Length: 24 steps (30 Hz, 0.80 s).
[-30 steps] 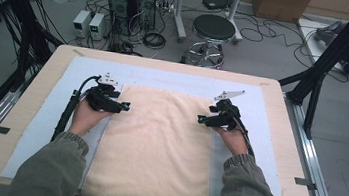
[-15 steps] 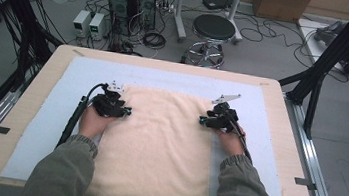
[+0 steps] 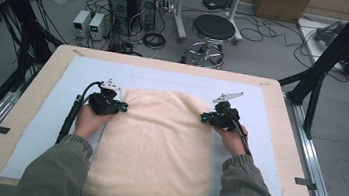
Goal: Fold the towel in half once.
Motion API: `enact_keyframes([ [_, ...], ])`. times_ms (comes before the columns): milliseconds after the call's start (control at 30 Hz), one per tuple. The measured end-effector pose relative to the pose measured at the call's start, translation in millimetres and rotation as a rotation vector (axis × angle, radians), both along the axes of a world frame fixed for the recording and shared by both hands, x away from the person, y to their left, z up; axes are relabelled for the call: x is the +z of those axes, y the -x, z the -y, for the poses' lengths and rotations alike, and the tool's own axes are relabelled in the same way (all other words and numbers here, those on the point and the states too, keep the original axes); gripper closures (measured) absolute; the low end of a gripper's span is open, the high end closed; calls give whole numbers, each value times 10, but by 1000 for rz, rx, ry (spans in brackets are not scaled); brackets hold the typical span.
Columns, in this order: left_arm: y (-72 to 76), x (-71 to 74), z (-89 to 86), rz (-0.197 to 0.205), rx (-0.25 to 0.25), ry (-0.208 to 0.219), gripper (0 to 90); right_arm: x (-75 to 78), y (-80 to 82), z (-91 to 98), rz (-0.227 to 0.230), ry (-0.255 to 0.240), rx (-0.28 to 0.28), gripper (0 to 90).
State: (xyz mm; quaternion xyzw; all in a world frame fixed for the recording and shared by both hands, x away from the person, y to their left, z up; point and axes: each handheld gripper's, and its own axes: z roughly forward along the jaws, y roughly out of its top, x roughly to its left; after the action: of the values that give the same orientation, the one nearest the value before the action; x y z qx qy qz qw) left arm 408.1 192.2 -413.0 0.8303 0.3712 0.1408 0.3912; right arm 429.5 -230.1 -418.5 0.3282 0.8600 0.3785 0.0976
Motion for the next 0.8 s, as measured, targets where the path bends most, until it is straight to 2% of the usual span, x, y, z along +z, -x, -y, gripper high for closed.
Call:
enact_keyframes([
  [67, 65, 95, -43, 24, -18, 25, 849, 90, 51, 31, 12, -23, 19, 842],
  [133, 173, 213, -79, 57, -43, 32, 849, 205, 123, 52, 21, -40, 43, 841],
  [233, 382, 342, -128, 110, -79, 37, 849, 418, 327, 68, 51, -63, 102, 840],
  [300, 557, 365, -156, 139, -102, 28, 847, 523, 494, 71, 69, -45, 138, 839],
  [367, 721, 334, -183, 152, -121, 35, 845, 582, 665, 76, 88, -43, 168, 838],
  [433, 938, 251, -198, 159, -148, 30, 843, 588, 819, 72, 92, -31, 184, 837],
  [500, 1115, 153, -216, 154, -163, 35, 839, 544, 980, 48, 60, 0, 209, 832],
  [567, 1256, 51, -237, 137, -181, 28, 835, 475, 1123, 23, 66, 11, 228, 831],
  [633, 1346, -13, -245, 114, -198, 21, 822, 403, 1221, -2, 56, 50, 246, 826],
  [667, 1397, -39, -244, 110, -210, 13, 805, 359, 1264, -3, 48, 53, 254, 820],
  [733, 1439, -33, -268, 90, -230, 17, 717, 277, 1343, 9, 18, 49, 264, 776],
  [800, 1441, 9, -305, 92, -235, 17, 652, 266, 1377, 46, 29, 28, 256, 682],
])
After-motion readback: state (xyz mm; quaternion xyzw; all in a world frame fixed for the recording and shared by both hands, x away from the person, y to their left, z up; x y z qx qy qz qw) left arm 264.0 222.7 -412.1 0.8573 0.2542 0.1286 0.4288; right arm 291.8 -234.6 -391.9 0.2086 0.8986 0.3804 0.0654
